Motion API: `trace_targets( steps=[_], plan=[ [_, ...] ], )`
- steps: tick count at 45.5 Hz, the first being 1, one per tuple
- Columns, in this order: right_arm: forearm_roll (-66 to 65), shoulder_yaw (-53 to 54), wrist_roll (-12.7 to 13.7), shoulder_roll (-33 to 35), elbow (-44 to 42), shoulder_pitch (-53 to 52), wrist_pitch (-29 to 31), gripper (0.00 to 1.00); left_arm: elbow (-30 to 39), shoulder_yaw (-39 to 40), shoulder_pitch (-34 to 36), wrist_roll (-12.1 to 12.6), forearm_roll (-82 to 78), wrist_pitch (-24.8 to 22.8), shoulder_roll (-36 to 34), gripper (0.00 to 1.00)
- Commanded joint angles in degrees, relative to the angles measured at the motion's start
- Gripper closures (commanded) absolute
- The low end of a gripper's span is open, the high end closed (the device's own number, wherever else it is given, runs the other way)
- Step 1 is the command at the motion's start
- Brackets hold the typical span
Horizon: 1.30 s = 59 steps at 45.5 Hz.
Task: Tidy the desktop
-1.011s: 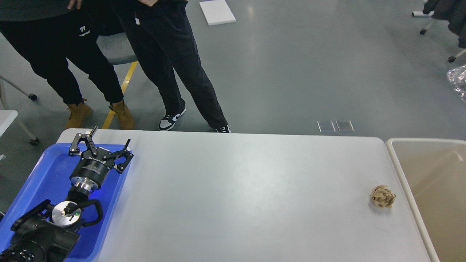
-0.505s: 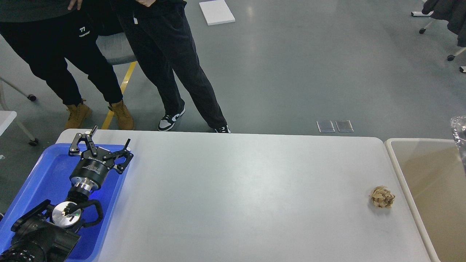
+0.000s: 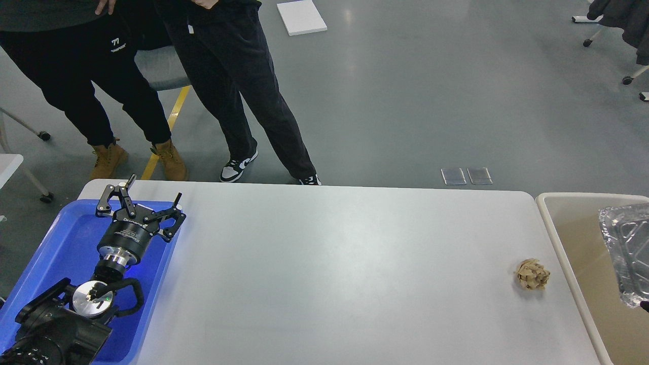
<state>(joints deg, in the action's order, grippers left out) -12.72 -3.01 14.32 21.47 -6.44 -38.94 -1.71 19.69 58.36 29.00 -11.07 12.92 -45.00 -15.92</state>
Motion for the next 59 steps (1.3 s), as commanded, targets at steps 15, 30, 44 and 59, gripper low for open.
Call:
trace_targets(
  steps=[15,30,44,59],
  plan=[
    [0.24,0.63,-2.98,-1.87,0.11,3.00,0.74,0.00,0.00,0.00,0.00,0.00,0.00,0.00,0.01,0.00],
    [0.33,1.07,-2.19,-1.26,-0.33,-1.39,2.85,0.00,0.00,-0.09,0.00,0.00,-0.09,0.00,0.01,0.00],
    [2.62,1.42,-2.10,3.93,-0.77,-10.27,15.85,0.00,0.00,-0.09,0.00,0.00,-0.09,0.00,0.01,0.00],
    [2.44,-2.79,-2.19,11.75,3.26,-20.02,28.51,0.00,0.00,0.00,0.00,0.00,0.00,0.00,0.01,0.00]
  ],
)
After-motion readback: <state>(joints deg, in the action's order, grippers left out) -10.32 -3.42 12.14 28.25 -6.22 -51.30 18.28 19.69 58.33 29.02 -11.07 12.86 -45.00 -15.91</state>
